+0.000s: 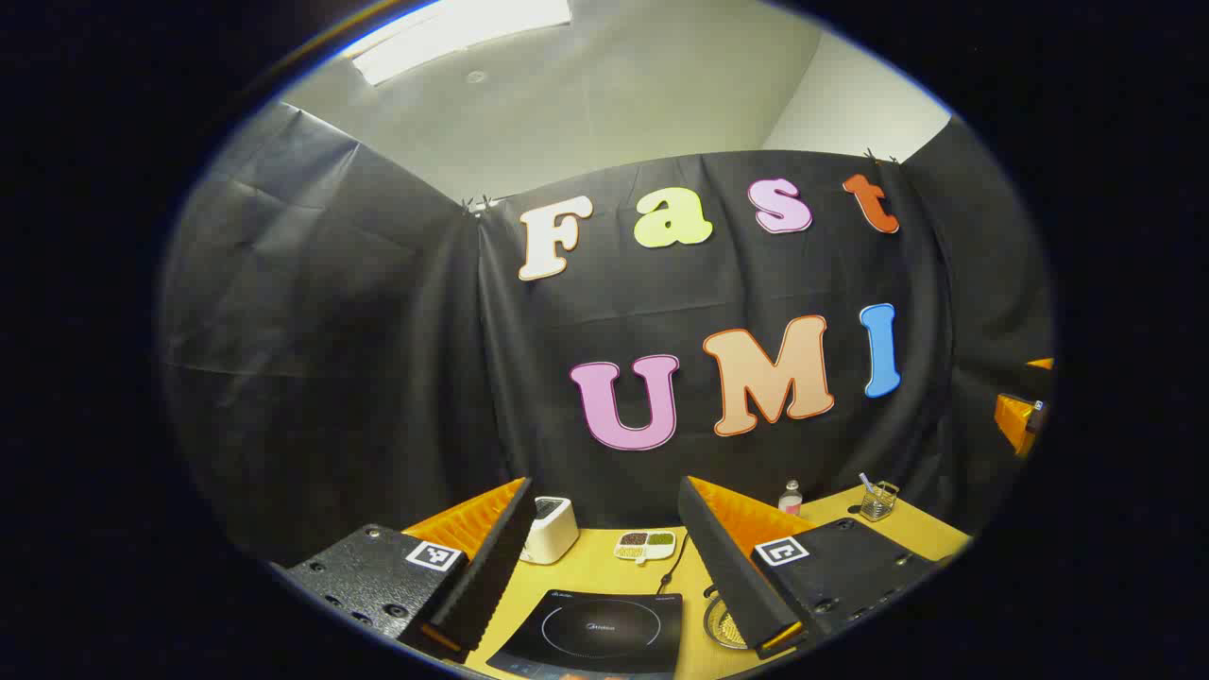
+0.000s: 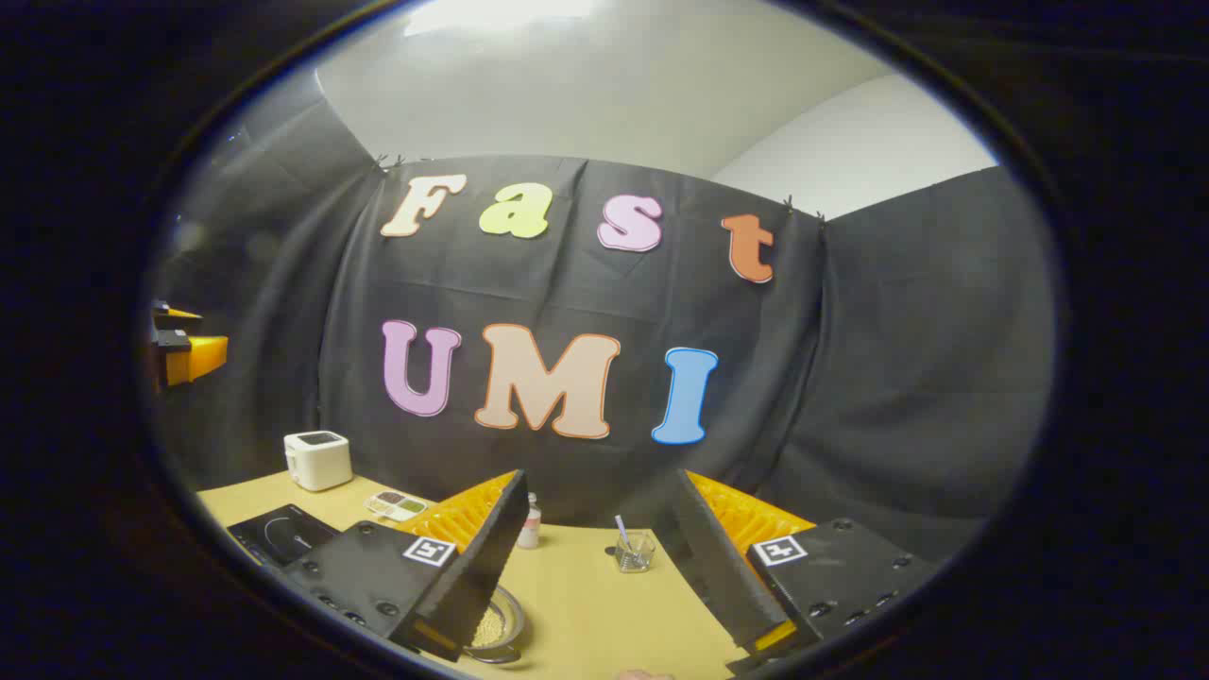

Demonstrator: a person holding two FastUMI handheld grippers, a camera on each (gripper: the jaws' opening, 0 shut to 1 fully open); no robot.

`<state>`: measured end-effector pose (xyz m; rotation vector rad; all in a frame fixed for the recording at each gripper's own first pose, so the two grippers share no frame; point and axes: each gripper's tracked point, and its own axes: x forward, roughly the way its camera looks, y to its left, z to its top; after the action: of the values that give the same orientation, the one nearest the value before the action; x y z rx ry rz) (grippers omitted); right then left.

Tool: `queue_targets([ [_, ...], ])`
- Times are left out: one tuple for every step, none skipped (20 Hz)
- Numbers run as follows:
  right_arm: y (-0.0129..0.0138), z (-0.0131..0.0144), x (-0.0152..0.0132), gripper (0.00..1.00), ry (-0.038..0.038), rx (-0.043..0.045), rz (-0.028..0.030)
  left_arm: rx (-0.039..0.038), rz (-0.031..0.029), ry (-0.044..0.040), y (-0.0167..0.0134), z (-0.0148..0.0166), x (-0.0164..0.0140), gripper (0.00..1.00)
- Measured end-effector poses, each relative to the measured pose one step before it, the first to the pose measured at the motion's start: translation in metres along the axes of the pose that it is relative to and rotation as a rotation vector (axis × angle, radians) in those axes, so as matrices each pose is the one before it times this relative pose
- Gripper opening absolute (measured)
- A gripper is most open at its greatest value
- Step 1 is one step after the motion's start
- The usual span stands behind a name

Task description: First push the handle of the pot to place it horizontally, then grasp the pot with both hands and set it on the induction cooktop.

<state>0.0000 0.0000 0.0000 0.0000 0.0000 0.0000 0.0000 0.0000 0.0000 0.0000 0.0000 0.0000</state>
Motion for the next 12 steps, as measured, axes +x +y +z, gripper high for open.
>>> queue_targets([
  [0.00091, 0.00059, -0.00019, 0.98, -0.00084, -0.00391, 0.00247, -0.00231, 0.0013, -0.00384, -0.00033, 0.0012, -0.00048, 0.99],
  [0.0007, 0.00021, -0.00015, 0.98, 0.00038, -0.00219, 0.00155, -0.00412, -0.00369, -0.00419, -0.00181, 0.00013, -0.00156, 0.97],
  [0.00008, 0.00087, -0.00149, 0.98, -0.00029, -0.00034, -0.00034, -0.00323, -0.00509, -0.00342, -0.00188, 0.00142, -0.00076, 0.95],
  [-0.00068, -0.00072, 0.00057, 0.98, 0.00276, -0.0008, -0.00188, 0.00033, -0.00526, -0.00179, -0.00277, 0.00079, 0.0003, 0.99],
  [-0.0011, -0.00014, -0.00035, 0.98, 0.00039, -0.00067, -0.00201, 0.00216, -0.00355, -0.00445, -0.001, 0.00211, -0.00033, 0.99],
  [-0.00128, -0.00071, -0.00156, 0.98, -0.00002, -0.00227, -0.00199, 0.00143, -0.002, -0.0074, -0.00101, 0.00062, -0.00009, 0.97],
  [-0.0021, -0.0004, -0.00117, 0.98, 0.00007, -0.00334, -0.00272, -0.00118, -0.00105, -0.00684, -0.00049, 0.00328, 0.0002, 0.99],
  [-0.0018, 0.00055, -0.00082, 0.98, -0.00116, -0.0034, -0.00344, -0.00197, -0.0019, -0.00433, -0.00082, 0.00065, -0.00032, 0.99],
  [-0.0016, -0.00019, -0.00055, 0.98, -0.00026, -0.00215, -0.004, -0.00084, -0.00069, -0.00043, -0.00039, 0.00118, -0.00056, 0.99],
  [-0.00175, -0.00065, -0.00004, 0.98, 0.00076, 0.00047, -0.0042, -0.00106, 0.00142, 0.00276, 0.00027, -0.00216, -0.00033, 0.99],
  [-0.00189, -0.00072, -0.00022, 0.98, 0.0033, 0.00164, -0.00278, -0.00041, 0.00122, 0.00186, 0.0006, -0.00054, -0.00052, 0.99],
  [-0.00139, -0.00151, -0.00044, 0.98, 0.00307, 0.00166, -0.00254, 0.0001, 0.00098, 0.00191, 0.00114, -0.00091, -0.00069, 0.99],
])
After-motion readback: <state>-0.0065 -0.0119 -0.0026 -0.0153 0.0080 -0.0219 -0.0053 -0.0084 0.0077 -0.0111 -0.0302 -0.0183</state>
